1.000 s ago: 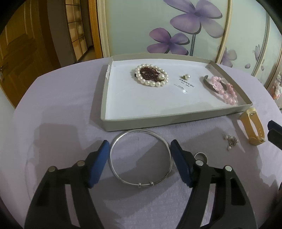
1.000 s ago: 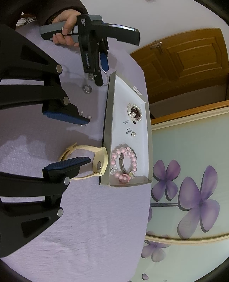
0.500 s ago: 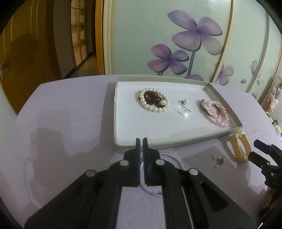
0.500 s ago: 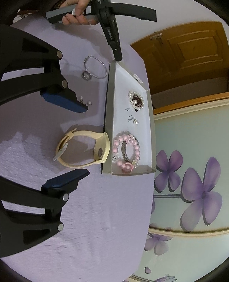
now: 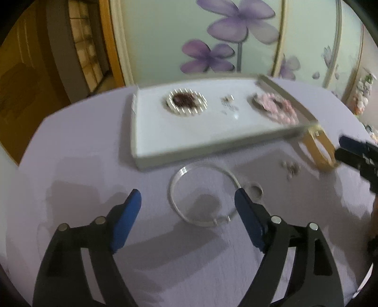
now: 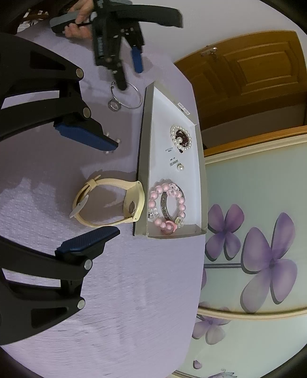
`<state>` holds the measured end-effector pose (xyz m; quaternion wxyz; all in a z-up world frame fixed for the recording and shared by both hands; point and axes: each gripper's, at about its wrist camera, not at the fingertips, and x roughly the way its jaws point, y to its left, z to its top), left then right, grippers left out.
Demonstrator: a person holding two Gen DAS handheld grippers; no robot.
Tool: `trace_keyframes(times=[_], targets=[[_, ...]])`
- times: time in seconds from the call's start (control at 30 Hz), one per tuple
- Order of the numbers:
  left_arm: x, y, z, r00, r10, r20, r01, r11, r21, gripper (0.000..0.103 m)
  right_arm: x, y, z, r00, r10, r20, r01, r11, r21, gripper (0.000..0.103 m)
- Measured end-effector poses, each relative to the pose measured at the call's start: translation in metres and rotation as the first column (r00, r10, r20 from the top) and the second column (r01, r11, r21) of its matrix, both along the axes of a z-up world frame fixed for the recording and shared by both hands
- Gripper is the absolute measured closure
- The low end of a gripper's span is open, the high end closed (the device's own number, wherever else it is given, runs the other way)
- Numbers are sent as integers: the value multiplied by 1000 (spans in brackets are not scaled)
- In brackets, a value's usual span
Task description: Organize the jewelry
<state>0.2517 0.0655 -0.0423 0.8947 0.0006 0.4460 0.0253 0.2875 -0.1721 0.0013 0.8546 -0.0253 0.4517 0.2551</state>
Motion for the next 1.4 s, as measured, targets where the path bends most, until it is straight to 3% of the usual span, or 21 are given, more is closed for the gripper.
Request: trace_keyframes(times=[0.17,0.57,0.77,1.13,1.27,1.4], targets=[[-6,-7,-10,1000,-17,-20,17,1000,8,19,0,1,0,1000,5,-5,-5,1000,5,35],[22,-19,-13,1000,-26,-15,26,1000,-8,13,1,0,0,1000,3,-9,-3,1000,15,35],[29,-20,-12,1000,-30,-8,30,1000,-7,24,2,-2,-1,1000,2,-17,-1,1000,25,35],[28,-18,-13,999,-30,-11,30,1000,-3,18,3,-2,-1,1000,-1,-22,2,999,32,35],[24,-18,-12,999,-40,0,40,999,-4,30,3,-3,0,1000,-10,-18,11,999,34,35],[20,-14,-11,999,-35,2,35,999,-7,31,4,-3,-1,1000,-12,-22,12,999,32,35]])
